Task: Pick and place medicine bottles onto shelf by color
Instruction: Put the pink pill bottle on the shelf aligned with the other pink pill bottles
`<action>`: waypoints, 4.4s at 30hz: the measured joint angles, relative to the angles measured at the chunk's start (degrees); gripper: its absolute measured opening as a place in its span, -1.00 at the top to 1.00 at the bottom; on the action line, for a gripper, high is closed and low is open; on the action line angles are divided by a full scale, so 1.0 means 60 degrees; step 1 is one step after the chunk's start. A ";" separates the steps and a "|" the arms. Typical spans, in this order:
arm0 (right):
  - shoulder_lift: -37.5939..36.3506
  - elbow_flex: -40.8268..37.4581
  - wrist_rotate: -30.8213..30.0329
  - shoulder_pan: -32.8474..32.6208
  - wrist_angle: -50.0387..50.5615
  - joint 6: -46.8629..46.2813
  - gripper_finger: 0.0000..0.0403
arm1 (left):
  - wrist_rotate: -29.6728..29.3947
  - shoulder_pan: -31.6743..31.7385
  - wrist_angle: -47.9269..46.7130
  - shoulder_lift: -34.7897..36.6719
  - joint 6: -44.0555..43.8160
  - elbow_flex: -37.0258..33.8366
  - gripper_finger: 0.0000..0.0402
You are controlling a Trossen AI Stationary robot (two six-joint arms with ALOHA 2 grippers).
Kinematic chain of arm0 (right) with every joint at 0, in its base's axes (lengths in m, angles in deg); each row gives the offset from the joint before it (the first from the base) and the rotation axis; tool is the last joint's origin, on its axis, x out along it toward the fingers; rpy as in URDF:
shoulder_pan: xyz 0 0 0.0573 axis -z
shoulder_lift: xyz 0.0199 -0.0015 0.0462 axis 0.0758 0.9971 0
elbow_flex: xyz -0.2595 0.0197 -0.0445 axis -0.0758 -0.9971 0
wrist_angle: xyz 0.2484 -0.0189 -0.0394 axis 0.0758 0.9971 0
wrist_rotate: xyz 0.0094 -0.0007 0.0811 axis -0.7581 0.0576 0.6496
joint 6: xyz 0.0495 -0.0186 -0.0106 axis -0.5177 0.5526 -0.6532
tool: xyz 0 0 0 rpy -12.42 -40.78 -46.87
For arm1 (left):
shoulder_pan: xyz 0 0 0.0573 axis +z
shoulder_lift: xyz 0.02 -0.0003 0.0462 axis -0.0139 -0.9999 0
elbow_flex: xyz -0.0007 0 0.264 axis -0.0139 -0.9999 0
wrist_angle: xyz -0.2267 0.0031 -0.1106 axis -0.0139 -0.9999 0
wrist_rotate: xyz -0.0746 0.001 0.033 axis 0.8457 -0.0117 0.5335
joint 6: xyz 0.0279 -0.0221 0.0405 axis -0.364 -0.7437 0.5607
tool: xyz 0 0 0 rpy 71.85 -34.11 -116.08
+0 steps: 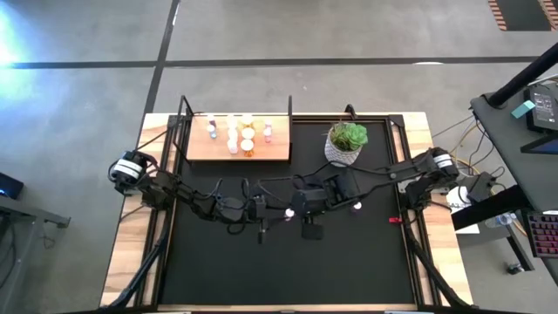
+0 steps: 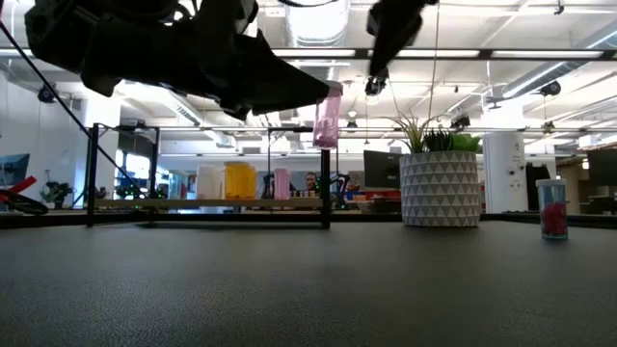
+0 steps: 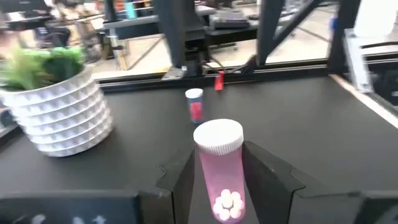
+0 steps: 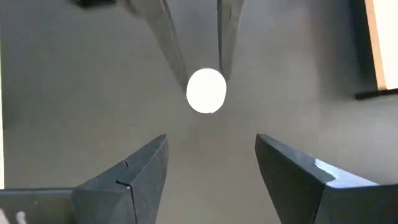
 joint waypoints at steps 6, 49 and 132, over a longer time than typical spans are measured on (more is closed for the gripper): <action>-0.0243 -0.0511 -0.0193 -0.0106 0.0676 -0.0025 -0.16 | -0.1282 0.0005 -0.0017 0.0203 0.0011 -0.0082 0.42; -0.4717 -1.2223 -0.0989 -0.0168 -1.4631 0.2000 -0.16 | -0.3123 0.0115 -0.0985 0.3791 -0.4987 -0.4782 0.42; -0.8861 -1.3949 -0.0979 -0.0062 -1.3670 -0.0290 -0.16 | -0.1508 0.2986 -0.8742 -0.0135 -0.7370 0.1636 0.55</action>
